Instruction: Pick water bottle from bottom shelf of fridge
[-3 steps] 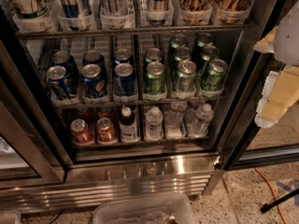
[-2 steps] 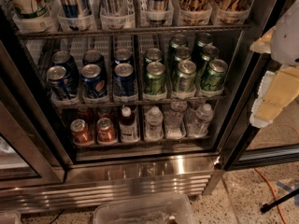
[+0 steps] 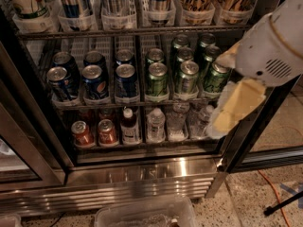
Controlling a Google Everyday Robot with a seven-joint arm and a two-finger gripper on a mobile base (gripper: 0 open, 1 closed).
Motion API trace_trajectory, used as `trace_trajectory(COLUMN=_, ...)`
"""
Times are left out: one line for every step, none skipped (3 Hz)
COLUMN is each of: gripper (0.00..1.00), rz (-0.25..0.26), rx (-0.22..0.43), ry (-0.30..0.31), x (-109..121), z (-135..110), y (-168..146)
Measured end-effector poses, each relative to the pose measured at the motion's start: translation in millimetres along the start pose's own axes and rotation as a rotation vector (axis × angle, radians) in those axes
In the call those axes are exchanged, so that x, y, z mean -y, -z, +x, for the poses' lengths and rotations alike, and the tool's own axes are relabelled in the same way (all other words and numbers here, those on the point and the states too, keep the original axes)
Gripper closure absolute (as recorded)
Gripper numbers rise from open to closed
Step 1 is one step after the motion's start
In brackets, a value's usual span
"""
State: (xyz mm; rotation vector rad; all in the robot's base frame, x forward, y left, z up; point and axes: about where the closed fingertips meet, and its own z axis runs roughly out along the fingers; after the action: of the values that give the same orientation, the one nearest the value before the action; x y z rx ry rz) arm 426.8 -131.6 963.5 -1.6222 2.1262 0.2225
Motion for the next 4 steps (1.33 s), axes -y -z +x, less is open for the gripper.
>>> trace_trajectory(gripper=0.00, rz=-0.038, rx=0.153, ry=-0.058, x=-22.7, z=-33.8, y=-24.5)
trace_trajectory(gripper=0.00, rz=-0.066, rx=0.309, ry=-0.129, x=-45.0, z=-57.2, y=-58.6)
trace_trajectory(gripper=0.00, rz=-0.103, rx=0.463, ry=-0.200, x=-58.5, z=-82.9, y=-101.8)
trace_trajectory(gripper=0.00, rz=-0.086, rx=0.542, ry=-0.241, x=-52.8, z=-105.5, y=-97.3)
